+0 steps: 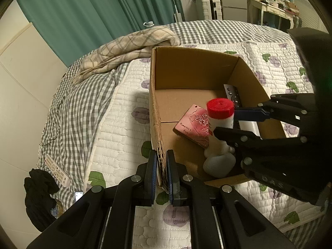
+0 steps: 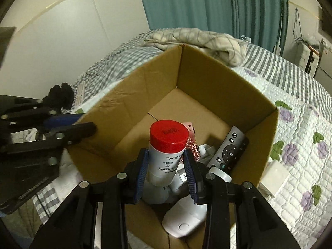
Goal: Organize rigid objects
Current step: 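Carry the red-capped bottle into the box and release it, then move the right tool to the large white charger and grasp it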
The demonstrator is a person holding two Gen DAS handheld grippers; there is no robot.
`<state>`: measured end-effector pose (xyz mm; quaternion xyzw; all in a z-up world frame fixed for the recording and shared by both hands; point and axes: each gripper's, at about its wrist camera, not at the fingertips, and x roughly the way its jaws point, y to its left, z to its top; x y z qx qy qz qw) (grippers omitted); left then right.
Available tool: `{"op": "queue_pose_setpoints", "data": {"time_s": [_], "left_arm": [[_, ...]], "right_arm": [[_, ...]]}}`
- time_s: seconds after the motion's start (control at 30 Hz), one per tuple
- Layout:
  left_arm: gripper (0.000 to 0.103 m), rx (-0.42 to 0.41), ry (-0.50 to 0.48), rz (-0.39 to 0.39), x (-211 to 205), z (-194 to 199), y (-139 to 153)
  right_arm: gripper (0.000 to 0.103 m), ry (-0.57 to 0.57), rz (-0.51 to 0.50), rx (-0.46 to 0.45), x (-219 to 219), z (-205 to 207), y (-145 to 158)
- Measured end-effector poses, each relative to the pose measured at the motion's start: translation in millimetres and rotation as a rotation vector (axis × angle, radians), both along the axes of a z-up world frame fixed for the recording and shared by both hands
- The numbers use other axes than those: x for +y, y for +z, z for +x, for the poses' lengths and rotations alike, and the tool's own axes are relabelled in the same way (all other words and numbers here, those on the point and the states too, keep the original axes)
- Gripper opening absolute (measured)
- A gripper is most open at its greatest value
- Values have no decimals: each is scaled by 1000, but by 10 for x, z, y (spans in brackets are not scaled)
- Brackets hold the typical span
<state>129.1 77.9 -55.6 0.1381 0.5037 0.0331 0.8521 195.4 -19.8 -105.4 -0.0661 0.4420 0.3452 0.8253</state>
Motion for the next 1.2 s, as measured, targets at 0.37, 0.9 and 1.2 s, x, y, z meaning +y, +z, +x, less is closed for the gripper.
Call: {"op": "queue_pose_setpoints", "data": {"time_s": [0.37, 0.9, 1.2], "left_arm": [[8, 0, 1, -2, -4, 10, -22], [8, 8, 1, -8, 2, 21, -4], [8, 7, 2, -6, -5, 7, -2]], "right_arm": [[87, -134, 62, -185, -485, 4, 469], [103, -363, -97, -452, -1605, 70, 817], [103, -375, -170, -294, -1706, 291, -103]]}}
